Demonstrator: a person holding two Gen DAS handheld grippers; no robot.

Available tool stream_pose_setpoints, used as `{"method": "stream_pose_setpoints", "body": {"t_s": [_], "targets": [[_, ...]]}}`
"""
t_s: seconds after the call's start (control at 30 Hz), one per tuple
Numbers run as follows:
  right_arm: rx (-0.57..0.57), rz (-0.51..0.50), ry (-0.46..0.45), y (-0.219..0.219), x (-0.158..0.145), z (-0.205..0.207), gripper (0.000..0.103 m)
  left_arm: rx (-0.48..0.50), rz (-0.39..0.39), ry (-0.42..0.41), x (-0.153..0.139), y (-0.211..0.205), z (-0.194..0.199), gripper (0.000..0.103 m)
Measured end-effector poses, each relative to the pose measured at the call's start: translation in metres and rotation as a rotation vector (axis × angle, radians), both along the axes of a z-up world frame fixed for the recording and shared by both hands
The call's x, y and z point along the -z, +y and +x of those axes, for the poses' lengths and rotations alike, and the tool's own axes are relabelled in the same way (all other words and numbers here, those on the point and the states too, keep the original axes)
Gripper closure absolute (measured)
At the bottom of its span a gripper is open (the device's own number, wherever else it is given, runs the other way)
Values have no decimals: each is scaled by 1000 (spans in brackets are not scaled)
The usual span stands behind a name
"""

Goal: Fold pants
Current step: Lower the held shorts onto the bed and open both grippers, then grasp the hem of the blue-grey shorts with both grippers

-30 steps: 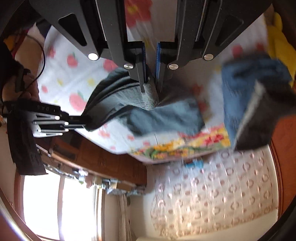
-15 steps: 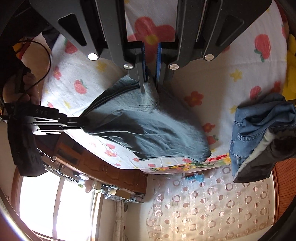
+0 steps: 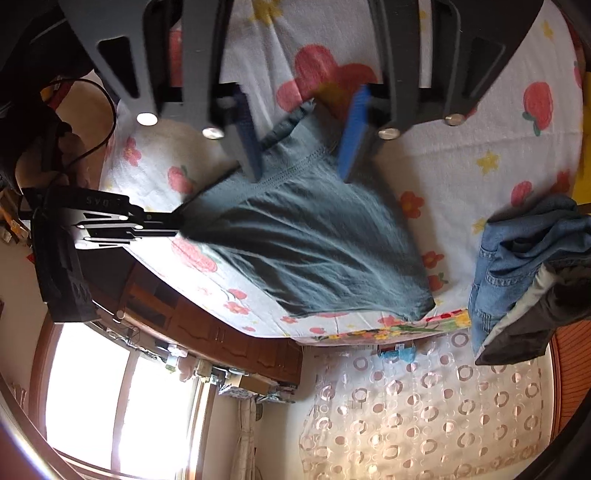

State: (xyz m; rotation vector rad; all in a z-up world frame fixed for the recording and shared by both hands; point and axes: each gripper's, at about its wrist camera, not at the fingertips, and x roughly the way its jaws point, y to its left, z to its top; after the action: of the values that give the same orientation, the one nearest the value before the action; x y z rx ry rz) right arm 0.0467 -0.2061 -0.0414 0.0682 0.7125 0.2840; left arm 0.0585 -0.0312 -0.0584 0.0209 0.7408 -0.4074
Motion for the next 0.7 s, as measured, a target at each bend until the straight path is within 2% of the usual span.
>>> {"method": "stream_pose_setpoints", "body": {"t_s": [0.13,0.27,0.4,0.7], "targets": [[17,2,-6,-6,-2,0,83,-40,18,-3,4,1,7,56],[25,7,-24,-12,-5,-1,80,-98,37,47,20,6,17,56],[20,0,-35,-11,-6,4,74,-102,36,70,30,7,17,56],[-2,1,18,-4,13,15,74,-107,29,88,40,7,10,56]]}}
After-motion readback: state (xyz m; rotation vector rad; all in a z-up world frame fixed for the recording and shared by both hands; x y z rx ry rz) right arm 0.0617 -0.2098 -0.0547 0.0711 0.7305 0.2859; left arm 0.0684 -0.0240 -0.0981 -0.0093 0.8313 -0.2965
